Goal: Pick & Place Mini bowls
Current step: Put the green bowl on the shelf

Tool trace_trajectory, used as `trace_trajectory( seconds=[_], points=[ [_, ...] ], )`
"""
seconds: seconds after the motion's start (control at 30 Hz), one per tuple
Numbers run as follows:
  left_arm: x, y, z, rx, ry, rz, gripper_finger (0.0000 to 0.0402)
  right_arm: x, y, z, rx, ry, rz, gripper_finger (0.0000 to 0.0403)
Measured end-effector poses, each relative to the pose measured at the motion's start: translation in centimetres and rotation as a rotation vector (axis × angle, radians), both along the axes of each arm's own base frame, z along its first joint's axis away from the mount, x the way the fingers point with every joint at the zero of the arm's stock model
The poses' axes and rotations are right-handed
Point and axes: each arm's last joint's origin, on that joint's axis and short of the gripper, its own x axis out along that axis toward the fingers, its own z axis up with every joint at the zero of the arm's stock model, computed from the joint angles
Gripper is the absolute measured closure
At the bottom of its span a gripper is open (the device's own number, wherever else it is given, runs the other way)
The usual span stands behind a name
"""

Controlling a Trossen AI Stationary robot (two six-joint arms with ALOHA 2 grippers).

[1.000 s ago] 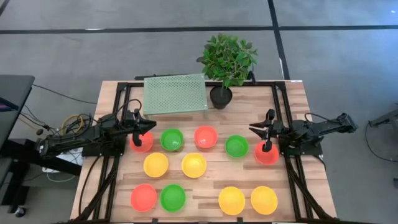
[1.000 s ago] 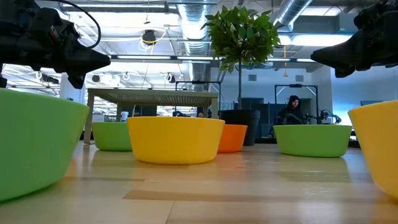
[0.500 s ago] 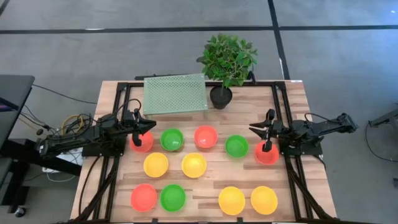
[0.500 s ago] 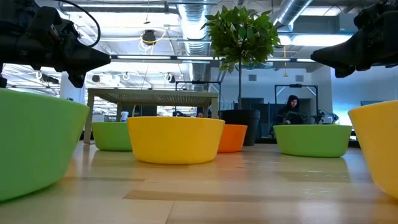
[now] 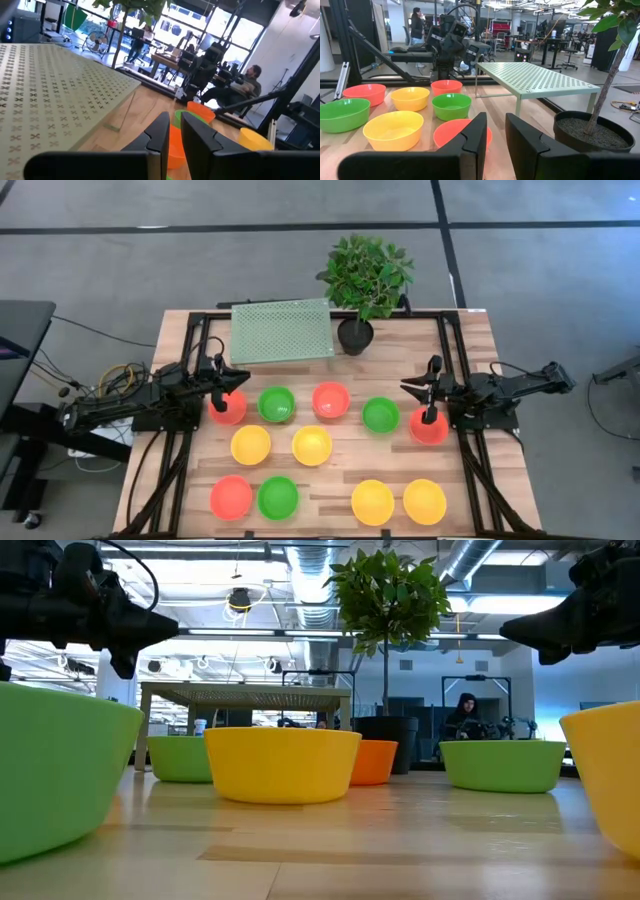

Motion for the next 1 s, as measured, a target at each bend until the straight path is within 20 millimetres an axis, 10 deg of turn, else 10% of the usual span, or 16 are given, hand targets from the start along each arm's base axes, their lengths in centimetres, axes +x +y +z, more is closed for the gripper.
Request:
trace_trajectory(
  seconds=[0.5,1.0],
  points=[
    [1.6,-0.2,10.5,0.121,-0.028,-0.179,0.0353,0.0,0.0,0.3,0.041,-0.042,0.000,0.0337],
    [10.1,-3.3,10.9,0.252,0.499,-0.254,0.0353,-0.4,-0.1,2.5,0.089,-0.273,0.002,0.0337]
  ],
)
